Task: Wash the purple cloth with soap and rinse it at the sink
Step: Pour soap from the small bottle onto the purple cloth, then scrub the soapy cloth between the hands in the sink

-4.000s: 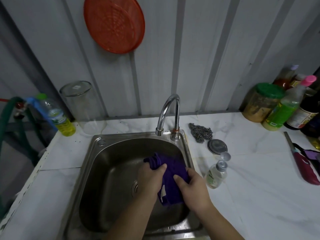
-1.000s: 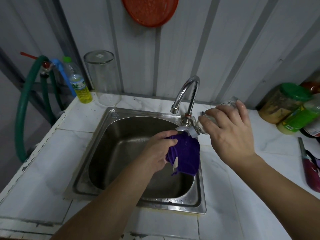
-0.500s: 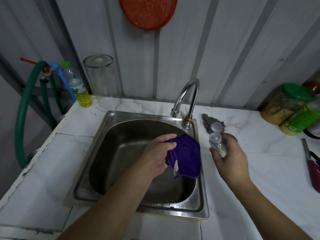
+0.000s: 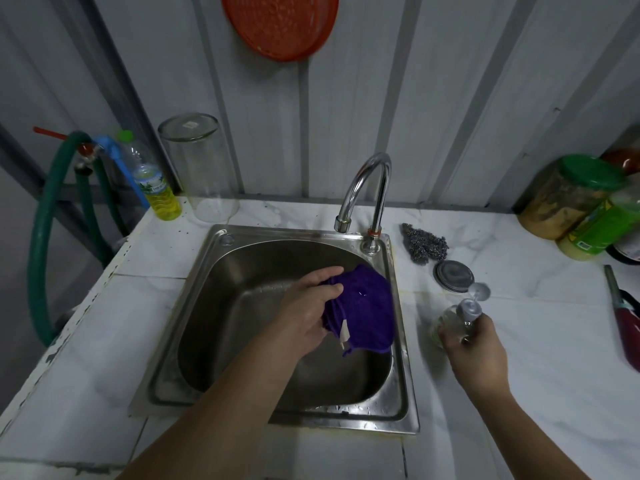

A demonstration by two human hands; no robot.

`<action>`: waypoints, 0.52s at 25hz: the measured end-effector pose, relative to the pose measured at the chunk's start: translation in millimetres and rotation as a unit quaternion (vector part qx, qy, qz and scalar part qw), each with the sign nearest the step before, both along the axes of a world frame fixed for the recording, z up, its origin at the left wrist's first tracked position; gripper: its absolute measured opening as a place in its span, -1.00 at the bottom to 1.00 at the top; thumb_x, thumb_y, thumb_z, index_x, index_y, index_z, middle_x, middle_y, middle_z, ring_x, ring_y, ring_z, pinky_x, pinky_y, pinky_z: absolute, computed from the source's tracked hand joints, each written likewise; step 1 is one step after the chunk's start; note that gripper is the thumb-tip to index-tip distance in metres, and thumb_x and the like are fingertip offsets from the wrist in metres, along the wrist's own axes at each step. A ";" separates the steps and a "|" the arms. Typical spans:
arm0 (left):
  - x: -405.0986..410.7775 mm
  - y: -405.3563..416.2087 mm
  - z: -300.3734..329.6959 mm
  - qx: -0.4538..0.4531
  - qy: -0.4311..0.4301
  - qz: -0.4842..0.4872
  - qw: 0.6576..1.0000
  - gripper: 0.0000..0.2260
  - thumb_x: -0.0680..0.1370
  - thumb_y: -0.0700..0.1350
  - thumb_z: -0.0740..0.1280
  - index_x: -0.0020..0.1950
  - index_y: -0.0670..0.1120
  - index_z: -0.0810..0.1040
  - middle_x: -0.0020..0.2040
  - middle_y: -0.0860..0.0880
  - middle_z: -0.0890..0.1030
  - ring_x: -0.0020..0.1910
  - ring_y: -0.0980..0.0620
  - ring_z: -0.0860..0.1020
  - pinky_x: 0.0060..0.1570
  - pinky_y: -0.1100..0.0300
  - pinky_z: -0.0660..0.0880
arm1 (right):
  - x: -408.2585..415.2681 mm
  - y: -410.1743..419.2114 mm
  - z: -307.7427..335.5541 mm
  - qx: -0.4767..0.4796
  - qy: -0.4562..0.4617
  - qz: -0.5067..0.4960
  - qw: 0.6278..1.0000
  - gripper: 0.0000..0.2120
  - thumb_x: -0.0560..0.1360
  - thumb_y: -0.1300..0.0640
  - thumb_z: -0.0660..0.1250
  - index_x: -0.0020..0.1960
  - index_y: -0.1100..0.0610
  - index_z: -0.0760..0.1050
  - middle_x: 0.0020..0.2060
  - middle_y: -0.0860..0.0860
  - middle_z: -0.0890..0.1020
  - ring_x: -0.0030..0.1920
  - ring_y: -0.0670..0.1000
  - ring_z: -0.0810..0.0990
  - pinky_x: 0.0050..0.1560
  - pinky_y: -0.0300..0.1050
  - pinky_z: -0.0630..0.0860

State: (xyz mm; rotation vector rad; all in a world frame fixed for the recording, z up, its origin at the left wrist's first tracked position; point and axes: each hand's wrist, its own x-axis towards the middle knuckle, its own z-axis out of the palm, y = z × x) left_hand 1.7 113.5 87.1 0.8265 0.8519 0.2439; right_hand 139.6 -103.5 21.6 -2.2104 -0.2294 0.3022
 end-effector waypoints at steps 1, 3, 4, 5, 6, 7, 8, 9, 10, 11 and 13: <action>-0.7 -0.2 0.3 -0.001 -0.001 -0.002 1.000 -0.71 0.58 -0.35 0.33 0.19 -0.04 0.66 0.13 -0.13 0.67 -0.03 -0.09 0.66 -0.16 0.02 0.62 | -2.3 -1.6 0.5 0.003 -0.005 -0.016 1.000 -0.56 0.47 -0.04 0.46 0.23 0.14 0.44 0.01 0.08 0.63 -0.03 0.17 0.61 -0.05 -0.01 0.45; -2.2 0.7 0.0 -0.003 -0.003 0.000 1.000 -0.70 0.58 -0.34 0.33 0.20 -0.04 0.66 0.17 -0.14 0.66 -0.01 -0.10 0.66 -0.17 0.02 0.62 | -13.8 -7.7 -0.7 -0.003 -0.063 -0.077 0.995 -0.43 0.43 0.03 0.46 0.33 0.27 0.42 0.10 0.23 0.61 0.09 0.26 0.61 0.07 0.12 0.53; -3.0 1.9 -1.0 -0.004 -0.008 0.003 1.000 -0.70 0.58 -0.35 0.33 0.21 -0.04 0.66 0.18 -0.14 0.66 0.00 -0.11 0.66 -0.17 0.02 0.62 | -27.0 -10.3 0.0 0.004 -0.100 -0.108 0.989 -0.43 0.42 0.02 0.40 0.32 0.30 0.43 0.10 0.28 0.60 0.11 0.30 0.60 0.10 0.16 0.53; -4.1 3.2 -1.6 -0.004 -0.015 0.007 1.000 -0.69 0.58 -0.35 0.33 0.23 -0.04 0.65 0.20 -0.14 0.65 0.02 -0.11 0.65 -0.17 0.01 0.62 | -44.9 -8.1 4.1 0.025 -0.113 -0.115 0.987 -0.50 0.44 0.03 0.34 0.28 0.28 0.45 0.06 0.26 0.61 0.08 0.30 0.61 0.08 0.13 0.52; -4.6 4.3 -2.9 -0.005 -0.022 0.012 1.000 -0.67 0.57 -0.35 0.33 0.25 -0.04 0.63 0.22 -0.13 0.63 0.05 -0.12 0.65 -0.17 0.01 0.62 | -64.5 1.9 10.1 0.058 -0.085 -0.099 0.990 -0.60 0.49 0.04 0.33 0.25 0.23 0.46 0.04 0.19 0.61 0.07 0.29 0.62 0.05 0.06 0.50; -5.4 4.1 -3.8 -0.011 -0.027 0.019 0.999 -0.66 0.57 -0.36 0.33 0.28 -0.05 0.61 0.23 -0.13 0.62 0.08 -0.13 0.64 -0.16 0.01 0.62 | -78.9 16.8 18.3 0.094 -0.016 -0.067 0.993 -0.63 0.55 0.02 0.34 0.27 0.18 0.45 0.07 0.12 0.62 0.11 0.26 0.63 0.07 0.01 0.48; -4.7 3.3 -6.1 -0.021 -0.034 0.027 0.999 -0.66 0.57 -0.36 0.32 0.29 -0.07 0.58 0.24 -0.14 0.61 0.10 -0.15 0.64 -0.15 0.00 0.63 | -85.6 35.3 27.6 0.126 0.100 -0.027 0.987 -0.57 0.57 -0.05 0.36 0.34 0.15 0.42 0.15 0.05 0.62 0.19 0.20 0.61 0.14 -0.01 0.46; -3.8 1.5 -7.7 -0.031 -0.041 0.038 0.998 -0.68 0.57 -0.37 0.32 0.28 -0.12 0.56 0.23 -0.18 0.62 0.09 -0.16 0.65 -0.14 -0.01 0.63 | -88.8 55.2 34.3 0.181 0.228 0.002 0.957 -0.46 0.55 -0.18 0.35 0.39 0.12 0.42 0.22 0.00 0.61 0.24 0.14 0.60 0.22 0.01 0.47; -2.8 -0.7 -9.5 -0.038 -0.046 0.049 0.997 -0.71 0.56 -0.37 0.32 0.27 -0.17 0.55 0.21 -0.23 0.64 0.06 -0.18 0.66 -0.12 -0.03 0.62 | -89.0 73.2 41.4 0.241 0.337 0.015 0.910 -0.42 0.52 -0.27 0.33 0.37 0.09 0.47 0.21 0.00 0.66 0.22 0.10 0.63 0.22 0.06 0.51; -2.9 -2.5 -9.5 -0.046 -0.049 0.059 0.996 -0.72 0.56 -0.36 0.32 0.27 -0.23 0.56 0.20 -0.27 0.65 0.02 -0.19 0.67 -0.10 -0.03 0.62 | -87.0 89.7 45.9 0.297 0.402 0.016 0.866 -0.49 0.54 -0.25 0.32 0.31 0.08 0.53 0.15 0.05 0.71 0.14 0.11 0.68 0.14 0.11 0.57; -5.4 -0.1 -13.3 -0.059 -0.057 0.073 0.994 -0.70 0.57 -0.37 0.30 0.29 -0.26 0.56 0.19 -0.28 0.66 -0.02 -0.17 0.66 -0.07 -0.01 0.61 | -81.2 115.3 45.9 0.372 0.399 -0.025 0.837 -0.73 0.60 0.02 0.34 0.24 0.13 0.56 0.05 0.15 0.75 0.05 0.18 0.72 0.05 0.16 0.63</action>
